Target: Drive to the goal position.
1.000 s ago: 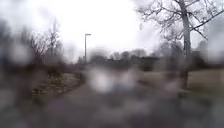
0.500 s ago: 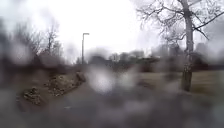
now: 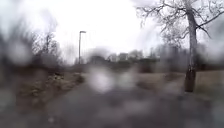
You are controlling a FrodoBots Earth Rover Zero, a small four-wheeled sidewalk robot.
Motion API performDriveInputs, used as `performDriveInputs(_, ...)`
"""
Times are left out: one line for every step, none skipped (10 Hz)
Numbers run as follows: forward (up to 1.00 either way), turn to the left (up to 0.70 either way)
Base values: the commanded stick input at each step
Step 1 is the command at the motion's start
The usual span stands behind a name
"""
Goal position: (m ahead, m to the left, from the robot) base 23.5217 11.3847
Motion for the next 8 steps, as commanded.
performDriveInputs(1.00, 0.08)
performDriveInputs(1.00, 0.00)
performDriveInputs(1.00, 0.00)
performDriveInputs(1.00, 0.00)
performDriveInputs(1.00, 0.00)
performDriveInputs(1.00, 0.00)
performDriveInputs(1.00, 0.00)
performDriveInputs(1.00, 0.00)
